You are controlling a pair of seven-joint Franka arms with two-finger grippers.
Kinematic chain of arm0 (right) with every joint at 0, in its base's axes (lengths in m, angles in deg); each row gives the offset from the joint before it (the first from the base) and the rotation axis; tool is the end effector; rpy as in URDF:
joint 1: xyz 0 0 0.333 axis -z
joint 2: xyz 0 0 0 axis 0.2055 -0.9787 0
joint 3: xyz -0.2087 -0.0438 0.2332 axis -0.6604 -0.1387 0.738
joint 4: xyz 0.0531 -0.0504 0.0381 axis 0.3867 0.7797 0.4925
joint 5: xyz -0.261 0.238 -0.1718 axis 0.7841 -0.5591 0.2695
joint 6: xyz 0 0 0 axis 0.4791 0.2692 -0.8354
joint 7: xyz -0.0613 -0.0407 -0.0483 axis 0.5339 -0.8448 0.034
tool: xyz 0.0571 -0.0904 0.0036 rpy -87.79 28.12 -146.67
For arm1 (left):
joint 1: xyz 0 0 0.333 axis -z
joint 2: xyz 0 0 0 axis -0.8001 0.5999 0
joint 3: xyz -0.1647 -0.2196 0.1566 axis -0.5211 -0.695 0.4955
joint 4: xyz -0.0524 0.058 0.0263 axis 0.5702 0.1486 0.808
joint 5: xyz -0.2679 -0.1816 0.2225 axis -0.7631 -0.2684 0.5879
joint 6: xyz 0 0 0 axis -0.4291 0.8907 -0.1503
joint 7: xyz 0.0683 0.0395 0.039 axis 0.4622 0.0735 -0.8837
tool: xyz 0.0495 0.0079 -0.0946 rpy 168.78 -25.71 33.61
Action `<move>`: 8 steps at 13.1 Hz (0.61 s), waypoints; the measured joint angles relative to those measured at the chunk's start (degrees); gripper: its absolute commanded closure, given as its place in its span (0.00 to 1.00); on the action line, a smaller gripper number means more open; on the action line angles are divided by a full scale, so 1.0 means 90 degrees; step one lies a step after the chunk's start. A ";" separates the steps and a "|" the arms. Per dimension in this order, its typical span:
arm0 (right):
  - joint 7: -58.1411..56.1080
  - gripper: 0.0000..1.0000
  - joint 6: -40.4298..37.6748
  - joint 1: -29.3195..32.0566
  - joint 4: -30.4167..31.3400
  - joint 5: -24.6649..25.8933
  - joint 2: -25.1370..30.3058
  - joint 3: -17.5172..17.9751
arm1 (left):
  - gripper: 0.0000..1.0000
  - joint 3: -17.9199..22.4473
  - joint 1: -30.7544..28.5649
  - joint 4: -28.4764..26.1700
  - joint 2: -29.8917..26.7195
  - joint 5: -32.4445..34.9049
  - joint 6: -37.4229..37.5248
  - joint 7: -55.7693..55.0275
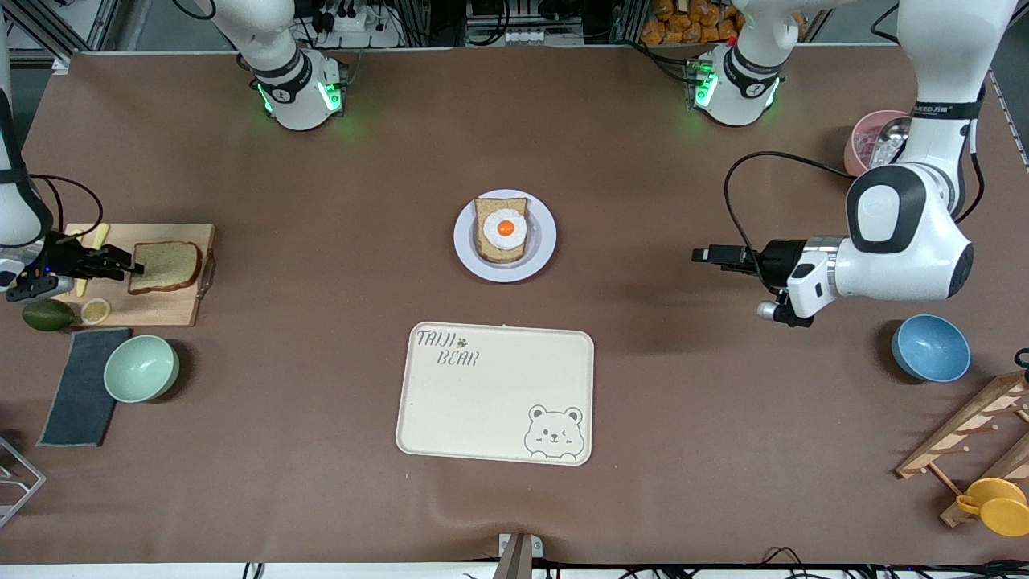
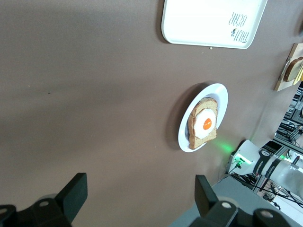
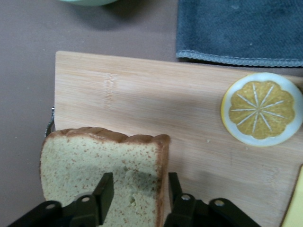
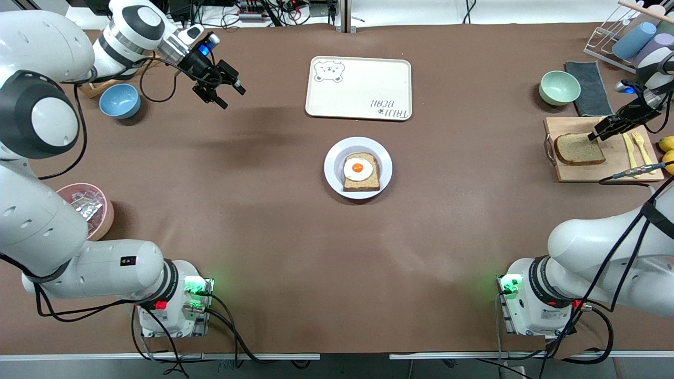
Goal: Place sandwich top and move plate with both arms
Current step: 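Grasp the bread with the right gripper while the left gripper advances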
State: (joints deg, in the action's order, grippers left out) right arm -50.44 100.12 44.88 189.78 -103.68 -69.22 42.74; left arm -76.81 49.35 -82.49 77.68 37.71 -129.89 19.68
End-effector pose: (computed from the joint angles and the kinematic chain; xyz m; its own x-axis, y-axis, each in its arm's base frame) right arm 0.4704 -0.3448 0.2094 0.9873 0.1541 -0.0393 0.1367 -0.9485 -0.2858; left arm 0.5632 -0.0949 0.3177 0.9361 -0.1673 -0.3093 0.0729 -0.7682 0.6360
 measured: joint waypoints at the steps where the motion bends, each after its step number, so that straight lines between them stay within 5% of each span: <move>1: 0.0000 0.52 0.0001 0.0008 -0.0046 0.0000 -0.0044 0.0000 | 0.00 0.0000 -0.0001 0.0001 0.0040 -0.0002 -0.0014 0.0010; 4: 0.0000 0.58 0.0001 0.0068 -0.0129 -0.0001 -0.0161 0.0000 | 0.00 0.0001 -0.0003 -0.0010 0.0130 -0.0004 -0.0025 0.0188; 8: -0.0002 0.87 -0.0002 0.0110 -0.0162 -0.0004 -0.0262 0.0004 | 0.00 0.0008 -0.0328 -0.0198 0.0123 -0.0004 0.0008 0.0811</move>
State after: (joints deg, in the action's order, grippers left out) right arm -50.46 100.10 45.87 188.32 -103.72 -71.58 42.78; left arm -76.74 46.39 -84.27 78.79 37.67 -129.81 26.98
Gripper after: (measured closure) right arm 0.674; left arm 0.000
